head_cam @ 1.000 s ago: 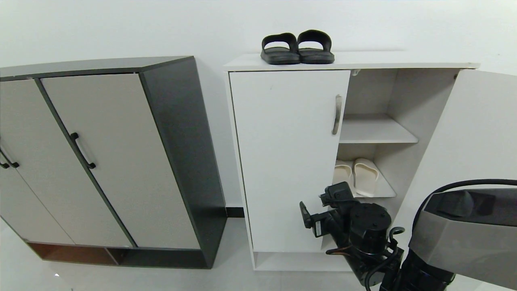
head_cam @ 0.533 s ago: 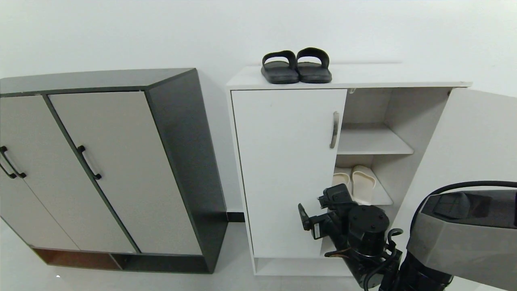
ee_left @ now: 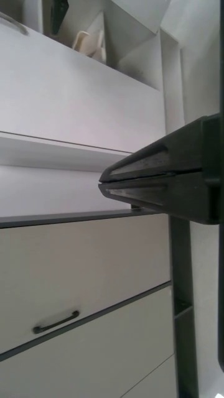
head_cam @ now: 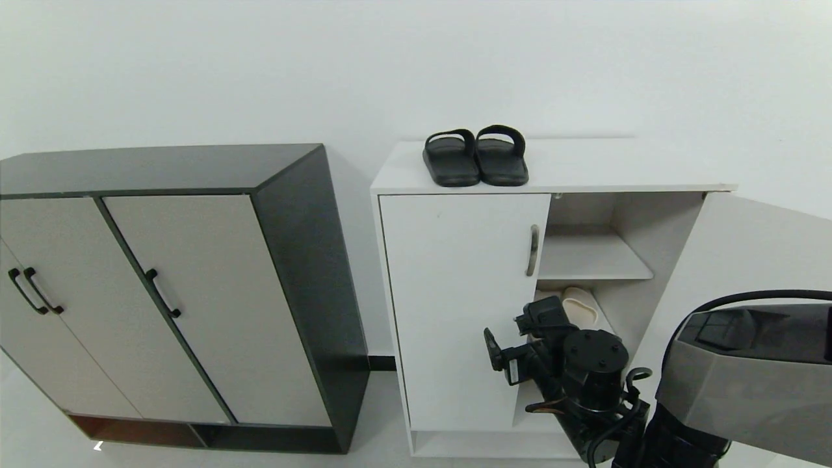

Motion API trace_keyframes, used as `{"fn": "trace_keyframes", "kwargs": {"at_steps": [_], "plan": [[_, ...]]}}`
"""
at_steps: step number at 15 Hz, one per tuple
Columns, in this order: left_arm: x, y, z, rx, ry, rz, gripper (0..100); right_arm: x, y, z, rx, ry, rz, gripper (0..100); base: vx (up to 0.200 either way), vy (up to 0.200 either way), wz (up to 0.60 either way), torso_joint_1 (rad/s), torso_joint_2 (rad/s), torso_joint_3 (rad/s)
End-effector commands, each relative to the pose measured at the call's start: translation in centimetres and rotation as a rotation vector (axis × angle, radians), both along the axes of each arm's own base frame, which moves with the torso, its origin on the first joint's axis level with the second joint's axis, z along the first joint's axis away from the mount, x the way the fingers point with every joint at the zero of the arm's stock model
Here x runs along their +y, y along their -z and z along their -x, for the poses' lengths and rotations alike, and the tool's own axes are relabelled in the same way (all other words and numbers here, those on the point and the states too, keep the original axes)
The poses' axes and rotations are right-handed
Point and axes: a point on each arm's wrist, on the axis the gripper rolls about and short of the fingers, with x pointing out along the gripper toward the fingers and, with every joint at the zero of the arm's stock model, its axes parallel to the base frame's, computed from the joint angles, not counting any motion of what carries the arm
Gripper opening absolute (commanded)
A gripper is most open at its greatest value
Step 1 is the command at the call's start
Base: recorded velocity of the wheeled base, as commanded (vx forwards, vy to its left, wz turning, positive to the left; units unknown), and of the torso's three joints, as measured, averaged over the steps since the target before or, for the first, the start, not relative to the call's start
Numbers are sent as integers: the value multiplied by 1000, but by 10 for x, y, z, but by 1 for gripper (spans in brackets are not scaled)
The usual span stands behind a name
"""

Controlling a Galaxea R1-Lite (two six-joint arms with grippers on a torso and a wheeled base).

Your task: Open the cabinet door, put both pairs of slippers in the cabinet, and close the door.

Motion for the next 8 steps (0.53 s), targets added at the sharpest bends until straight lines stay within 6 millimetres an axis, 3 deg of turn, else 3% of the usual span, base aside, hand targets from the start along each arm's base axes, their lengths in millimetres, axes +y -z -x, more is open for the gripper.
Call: {"fn": "trace_keyframes", "kwargs": {"at_steps": [1, 8], "plan": [[0, 0, 0, 1, 0, 0, 0, 0, 0, 0, 1, -1, 1, 100, 0, 0, 0, 163, -471, -325], [0, 0, 0, 1, 0, 0, 0, 1, 0, 0, 0, -4, -1, 100, 0, 0, 0, 183, -495, -313]]}}
